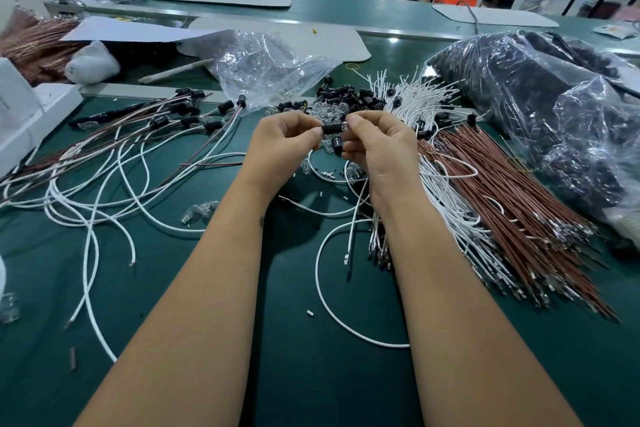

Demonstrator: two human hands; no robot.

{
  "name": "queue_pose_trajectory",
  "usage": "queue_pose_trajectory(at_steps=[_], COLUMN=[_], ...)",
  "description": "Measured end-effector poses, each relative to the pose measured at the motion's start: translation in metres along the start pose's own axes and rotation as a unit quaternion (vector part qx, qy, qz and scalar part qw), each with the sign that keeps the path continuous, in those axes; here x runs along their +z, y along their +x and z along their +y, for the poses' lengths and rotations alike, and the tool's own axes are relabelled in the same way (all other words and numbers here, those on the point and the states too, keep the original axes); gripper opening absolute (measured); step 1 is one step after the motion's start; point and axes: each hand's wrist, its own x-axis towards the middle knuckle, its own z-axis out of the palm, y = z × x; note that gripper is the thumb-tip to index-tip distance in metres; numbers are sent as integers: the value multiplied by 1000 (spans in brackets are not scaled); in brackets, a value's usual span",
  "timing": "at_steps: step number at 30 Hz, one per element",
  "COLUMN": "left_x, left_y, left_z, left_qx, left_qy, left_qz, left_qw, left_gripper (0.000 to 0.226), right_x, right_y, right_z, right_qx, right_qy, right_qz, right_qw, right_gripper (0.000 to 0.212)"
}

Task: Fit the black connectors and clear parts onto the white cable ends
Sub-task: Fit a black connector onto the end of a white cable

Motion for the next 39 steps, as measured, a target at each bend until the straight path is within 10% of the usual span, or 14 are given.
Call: queue_pose_trajectory(at_steps=[39], left_x=[-3], left_y=[1], left_z=[-9], left_qx=[12], left_qy=[-29], left_qz=[9], left_qw=[999], left_gripper=[13], right_x=[-2], right_y=[-1], right_z=[4], right_qx=[-74], right_qy=[-129], right_qz=[-1], right_qw=[989], right_gripper=[16])
